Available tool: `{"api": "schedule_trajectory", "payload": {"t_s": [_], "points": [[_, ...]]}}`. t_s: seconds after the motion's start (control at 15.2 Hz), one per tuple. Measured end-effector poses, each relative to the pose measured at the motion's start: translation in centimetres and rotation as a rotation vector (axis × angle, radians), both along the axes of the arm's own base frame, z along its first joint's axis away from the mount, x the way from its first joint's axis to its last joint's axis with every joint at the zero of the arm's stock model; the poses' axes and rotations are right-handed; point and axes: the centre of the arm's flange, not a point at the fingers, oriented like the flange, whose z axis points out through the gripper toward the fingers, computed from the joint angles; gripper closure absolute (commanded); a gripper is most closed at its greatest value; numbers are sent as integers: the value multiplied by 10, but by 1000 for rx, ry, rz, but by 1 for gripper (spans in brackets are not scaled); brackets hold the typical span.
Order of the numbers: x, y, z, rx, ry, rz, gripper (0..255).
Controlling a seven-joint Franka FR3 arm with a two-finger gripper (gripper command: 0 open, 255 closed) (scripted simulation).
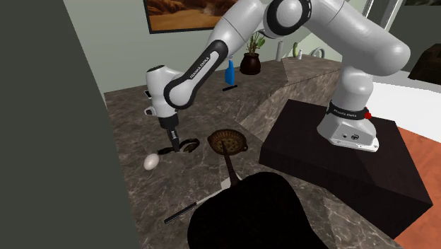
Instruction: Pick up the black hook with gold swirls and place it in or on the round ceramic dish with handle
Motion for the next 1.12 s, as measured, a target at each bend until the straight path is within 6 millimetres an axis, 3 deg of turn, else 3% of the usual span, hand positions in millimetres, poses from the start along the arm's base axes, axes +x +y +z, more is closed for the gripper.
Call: {"api": "schedule_trajectory", "payload": {"t_s": [1.12], "points": [[1,0,91,0,0,0,255]]}}
